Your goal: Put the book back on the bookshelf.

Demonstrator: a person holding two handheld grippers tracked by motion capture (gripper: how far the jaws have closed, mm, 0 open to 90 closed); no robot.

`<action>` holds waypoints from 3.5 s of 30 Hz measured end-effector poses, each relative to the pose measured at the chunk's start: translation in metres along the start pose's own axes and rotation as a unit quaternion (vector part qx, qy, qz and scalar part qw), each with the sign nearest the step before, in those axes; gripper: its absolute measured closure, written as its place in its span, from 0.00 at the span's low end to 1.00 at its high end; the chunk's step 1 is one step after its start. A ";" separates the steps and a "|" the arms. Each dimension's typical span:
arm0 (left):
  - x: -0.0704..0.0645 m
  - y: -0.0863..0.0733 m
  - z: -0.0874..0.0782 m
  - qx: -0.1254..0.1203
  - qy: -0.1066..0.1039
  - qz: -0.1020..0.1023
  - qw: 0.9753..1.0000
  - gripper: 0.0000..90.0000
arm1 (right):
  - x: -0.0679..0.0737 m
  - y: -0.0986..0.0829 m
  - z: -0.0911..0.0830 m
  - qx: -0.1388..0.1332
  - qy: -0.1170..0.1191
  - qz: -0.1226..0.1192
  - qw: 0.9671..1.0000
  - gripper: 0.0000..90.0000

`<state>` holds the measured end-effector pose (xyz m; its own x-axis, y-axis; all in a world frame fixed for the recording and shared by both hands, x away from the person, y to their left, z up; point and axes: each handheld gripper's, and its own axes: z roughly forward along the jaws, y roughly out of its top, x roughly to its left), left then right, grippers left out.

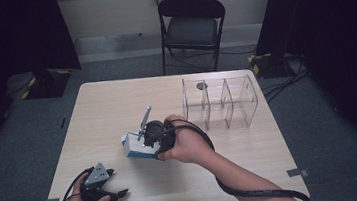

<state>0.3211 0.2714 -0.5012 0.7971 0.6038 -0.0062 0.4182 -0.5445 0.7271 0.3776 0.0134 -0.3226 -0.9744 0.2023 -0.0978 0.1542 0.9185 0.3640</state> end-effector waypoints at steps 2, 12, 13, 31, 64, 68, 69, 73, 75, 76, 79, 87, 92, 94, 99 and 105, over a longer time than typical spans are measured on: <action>0.000 0.000 0.000 0.000 0.000 0.000 1.000 0.10 | -0.001 0.001 -0.001 0.001 0.003 0.001 1.000 0.68; 0.000 0.000 0.001 0.000 0.000 0.003 1.000 0.08 | -0.003 0.004 -0.009 0.002 0.015 0.006 1.000 0.69; 0.000 0.000 0.001 -0.002 -0.001 0.003 1.000 0.08 | -0.003 0.004 -0.009 0.003 0.015 0.004 1.000 0.69; 0.000 0.001 0.001 0.000 -0.002 0.006 1.000 0.07 | -0.002 0.009 -0.022 0.012 0.029 0.014 0.999 0.69; 0.000 0.001 0.002 0.000 -0.004 0.003 1.000 0.07 | -0.017 0.025 -0.040 0.036 0.056 0.019 0.998 0.68; 0.000 0.001 0.002 0.000 -0.004 0.003 1.000 0.07 | -0.019 0.028 -0.040 0.045 0.059 0.021 0.997 0.68; 0.000 0.001 0.002 0.000 -0.004 0.003 1.000 0.07 | -0.020 0.029 -0.040 0.044 0.061 0.022 0.997 0.68; -0.001 0.000 0.002 -0.001 -0.006 -0.002 1.000 0.07 | -0.023 0.032 -0.040 0.050 0.067 0.020 0.996 0.69; -0.001 0.000 0.002 0.001 -0.007 -0.001 1.000 0.07 | -0.023 0.033 -0.041 0.056 0.072 0.022 0.996 0.69; -0.001 0.001 0.002 0.001 -0.007 -0.001 1.000 0.07 | -0.023 0.033 -0.042 0.056 0.075 0.022 0.995 0.69; -0.001 0.001 0.002 0.000 -0.007 0.000 1.000 0.06 | -0.022 0.032 -0.044 0.058 0.081 0.022 0.995 0.69; -0.001 0.001 0.003 -0.001 -0.006 -0.002 1.000 0.06 | -0.021 0.028 -0.048 0.053 0.078 0.020 0.995 0.68; -0.001 0.001 0.002 0.003 -0.003 0.003 1.000 0.06 | -0.022 0.028 -0.050 0.044 0.072 0.020 0.996 0.68; -0.001 0.001 0.002 0.003 -0.003 0.003 1.000 0.06 | -0.023 0.027 -0.050 0.038 0.070 0.023 0.997 0.68; -0.001 0.001 0.002 0.004 -0.003 0.004 1.000 0.06 | -0.022 0.029 -0.051 0.038 0.060 0.019 0.997 0.68; -0.001 0.001 0.002 0.004 -0.003 0.004 1.000 0.06 | -0.021 0.029 -0.052 0.032 0.050 0.014 0.998 0.67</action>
<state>0.3221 0.2692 -0.5017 0.8025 0.5966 -0.0052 0.4158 -0.5531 0.7220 0.3937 0.0187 -0.2620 -0.9805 0.1966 0.0058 0.1890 0.9331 0.3058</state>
